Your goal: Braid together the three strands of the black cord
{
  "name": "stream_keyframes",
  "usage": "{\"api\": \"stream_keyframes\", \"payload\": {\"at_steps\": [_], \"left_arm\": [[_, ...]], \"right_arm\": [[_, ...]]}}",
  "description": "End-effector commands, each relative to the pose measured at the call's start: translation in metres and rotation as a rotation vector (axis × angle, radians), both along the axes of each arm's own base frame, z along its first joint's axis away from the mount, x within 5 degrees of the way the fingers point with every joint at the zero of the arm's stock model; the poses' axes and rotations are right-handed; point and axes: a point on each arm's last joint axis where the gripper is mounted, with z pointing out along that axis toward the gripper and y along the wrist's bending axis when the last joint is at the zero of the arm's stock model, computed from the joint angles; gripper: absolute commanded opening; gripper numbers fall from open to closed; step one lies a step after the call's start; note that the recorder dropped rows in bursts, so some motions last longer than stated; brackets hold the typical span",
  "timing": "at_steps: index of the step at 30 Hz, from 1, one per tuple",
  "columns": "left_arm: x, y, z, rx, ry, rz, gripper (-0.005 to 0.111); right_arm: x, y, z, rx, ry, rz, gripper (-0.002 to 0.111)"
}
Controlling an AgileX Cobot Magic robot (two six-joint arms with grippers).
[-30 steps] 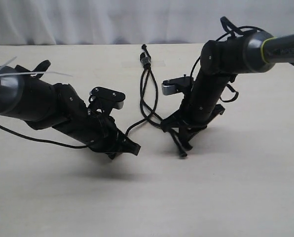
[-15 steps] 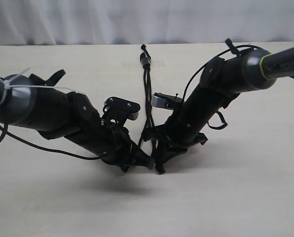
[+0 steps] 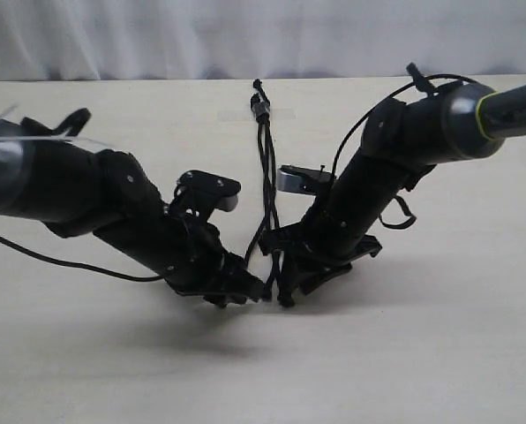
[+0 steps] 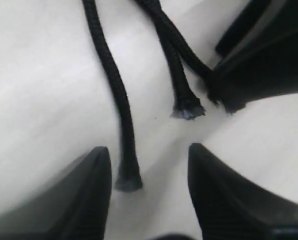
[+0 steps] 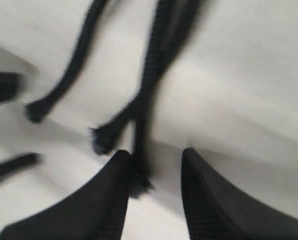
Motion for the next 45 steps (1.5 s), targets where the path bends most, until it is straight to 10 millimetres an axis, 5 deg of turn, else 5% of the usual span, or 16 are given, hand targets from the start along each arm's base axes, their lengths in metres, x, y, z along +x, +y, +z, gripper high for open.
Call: {"api": "stream_keyframes", "payload": {"at_steps": [1,4,9,15,20,25,29,38,45], "left_arm": [[0.006,0.031,0.029,-0.018,-0.006,-0.001,0.045],[0.011,0.069,0.048,0.000,0.031,0.109,0.037],[-0.001,0.119,0.075,0.162,0.080,0.204,0.003],[-0.030,0.150,0.130,0.316,-0.064,0.325,0.000],[-0.089,0.157,0.168,0.222,-0.341,0.396,0.000],[-0.153,0.165,0.172,0.131,-0.607,0.435,0.000],[-0.184,0.170,0.173,0.073,-0.848,0.454,0.000],[-0.231,0.177,0.185,0.016,-1.045,0.477,0.000],[-0.243,0.178,0.188,-0.008,-1.109,0.485,0.000]], "right_arm": [[0.007,-0.028,0.025,-0.033,-0.056,-0.049,0.035],[0.010,-0.050,0.051,-0.025,-0.104,-0.103,0.031],[-0.003,-0.079,0.082,-0.061,-0.235,-0.147,0.004],[-0.046,-0.100,0.101,-0.129,-0.303,-0.148,0.004],[-0.098,-0.112,0.129,-0.101,-0.538,-0.196,0.004],[-0.153,-0.125,0.137,-0.068,-0.773,-0.262,0.004],[-0.184,-0.137,0.136,-0.029,-1.048,-0.367,0.004],[-0.240,-0.148,0.144,0.088,-1.334,-0.438,0.004],[-0.267,-0.153,0.157,0.161,-1.513,-0.461,0.004]]}}
